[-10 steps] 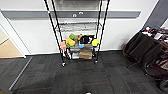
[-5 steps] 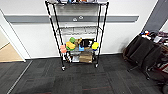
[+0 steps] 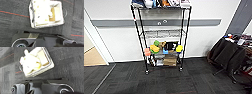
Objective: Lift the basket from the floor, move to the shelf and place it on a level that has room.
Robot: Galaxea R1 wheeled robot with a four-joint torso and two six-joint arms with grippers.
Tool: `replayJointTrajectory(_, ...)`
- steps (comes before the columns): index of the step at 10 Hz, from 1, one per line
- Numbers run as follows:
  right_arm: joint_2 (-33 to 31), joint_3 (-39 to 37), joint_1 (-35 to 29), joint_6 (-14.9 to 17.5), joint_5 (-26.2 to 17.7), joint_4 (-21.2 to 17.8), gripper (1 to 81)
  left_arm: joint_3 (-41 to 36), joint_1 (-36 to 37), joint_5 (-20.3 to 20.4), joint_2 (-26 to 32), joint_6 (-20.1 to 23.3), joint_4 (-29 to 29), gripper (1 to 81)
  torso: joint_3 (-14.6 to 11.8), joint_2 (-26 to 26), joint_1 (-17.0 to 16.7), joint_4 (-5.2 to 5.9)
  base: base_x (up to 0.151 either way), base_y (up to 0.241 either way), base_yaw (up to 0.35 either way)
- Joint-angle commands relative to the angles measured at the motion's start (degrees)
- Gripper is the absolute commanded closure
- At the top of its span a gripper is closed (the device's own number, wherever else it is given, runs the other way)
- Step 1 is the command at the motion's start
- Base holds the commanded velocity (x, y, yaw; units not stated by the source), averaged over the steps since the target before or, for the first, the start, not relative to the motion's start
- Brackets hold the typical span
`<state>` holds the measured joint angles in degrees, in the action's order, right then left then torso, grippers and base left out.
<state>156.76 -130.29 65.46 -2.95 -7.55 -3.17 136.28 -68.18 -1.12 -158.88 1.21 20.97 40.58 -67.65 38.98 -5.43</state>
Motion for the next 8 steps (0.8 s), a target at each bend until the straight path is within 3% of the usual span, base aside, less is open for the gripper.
replayJointTrajectory(1, -0.2, -0.3, -5.1, 0.0, -3.5, -0.5, 1.0, 1.1, 3.5, -3.6, 0.0, -0.2, 1.8, 1.0, 5.3, -5.6, 3.6, 0.0, 0.0, 0.0, 0.0)
replayJointTrajectory(3, 0.6, -0.8, -6.2, 0.0, -4.4, 0.0, 1.0, 1.1, 3.5, -3.5, 0.0, -0.2, 1.8, 1.0, 7.0, -8.4, 5.3, 0.0, 0.0, 0.0, 0.0)
replayJointTrajectory(7, 1.6, -1.6, -9.1, 0.1, -6.8, 0.2, 1.0, 1.2, 3.5, -3.4, 0.0, -0.3, 3.5, 1.0, 14.2, -16.1, 10.3, 0.0, 0.0, 0.0, 0.0)
replayJointTrajectory(8, 1.7, -1.6, -10.0, 0.3, -8.2, 0.2, 1.0, 1.1, 3.5, -3.3, 0.0, -0.5, 4.7, 1.0, 12.1, -18.1, 11.5, 0.0, 0.0, 0.0, 0.0)
